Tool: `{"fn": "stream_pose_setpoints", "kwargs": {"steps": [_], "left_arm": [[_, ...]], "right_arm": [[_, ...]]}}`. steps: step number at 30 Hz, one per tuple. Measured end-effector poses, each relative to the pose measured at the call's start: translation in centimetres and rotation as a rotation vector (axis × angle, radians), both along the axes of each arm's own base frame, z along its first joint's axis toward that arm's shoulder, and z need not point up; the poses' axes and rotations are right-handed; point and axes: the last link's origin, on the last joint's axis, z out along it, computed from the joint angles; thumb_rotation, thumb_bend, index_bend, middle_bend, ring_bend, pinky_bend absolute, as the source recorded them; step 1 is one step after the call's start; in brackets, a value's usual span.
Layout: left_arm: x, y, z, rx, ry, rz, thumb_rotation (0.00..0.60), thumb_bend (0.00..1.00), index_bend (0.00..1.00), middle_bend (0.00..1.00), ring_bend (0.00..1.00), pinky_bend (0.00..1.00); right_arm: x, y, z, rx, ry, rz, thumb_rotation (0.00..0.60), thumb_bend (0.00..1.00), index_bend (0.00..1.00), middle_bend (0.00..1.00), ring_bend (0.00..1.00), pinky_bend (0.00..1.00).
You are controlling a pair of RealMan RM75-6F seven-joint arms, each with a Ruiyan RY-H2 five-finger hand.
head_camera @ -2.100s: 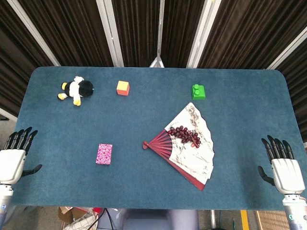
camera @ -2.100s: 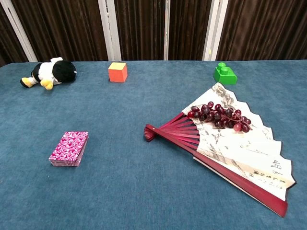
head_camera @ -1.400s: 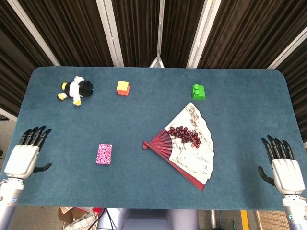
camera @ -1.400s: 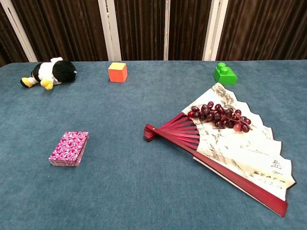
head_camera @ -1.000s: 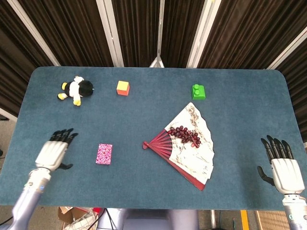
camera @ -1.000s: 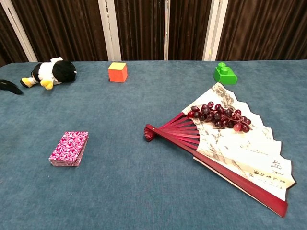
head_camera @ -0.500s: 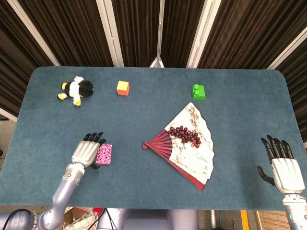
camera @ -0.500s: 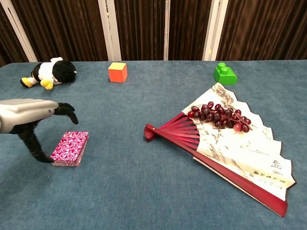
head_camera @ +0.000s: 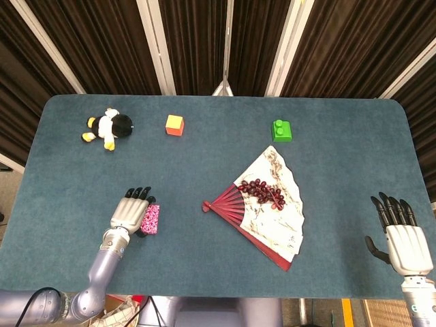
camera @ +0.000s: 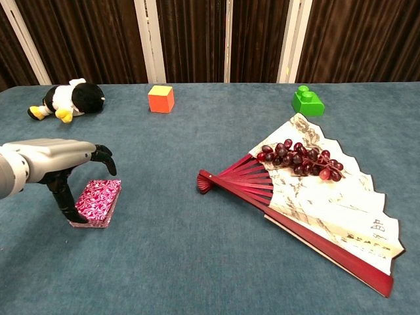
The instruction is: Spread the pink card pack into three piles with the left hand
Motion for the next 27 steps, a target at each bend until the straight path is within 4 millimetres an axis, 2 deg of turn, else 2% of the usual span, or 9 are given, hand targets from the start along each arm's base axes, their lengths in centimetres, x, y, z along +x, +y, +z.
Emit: {"fn": "stream_pose_setpoints", "kwargs": {"steps": [12,27], "left_arm": [[-0.04,0.18,-0.78,-0.007,0.007,0.012,0.6,0.18,0.28,0.0,0.0,0.0],[-0.1,0.18,-0.77,-0.008,0.002,0.017,0.6,0.18,0.24,0.0,0.0,0.0]], "right_arm": [[-0.01,0.01,0.01,-0.003,-0.002,0.0,0.6,0.37,0.0,0.0,0.0,0.05],[-0.04,0.02,0.03,-0.004,0.0,0.0,0.6,0.37,0.0,0.0,0.0,0.05]]}}
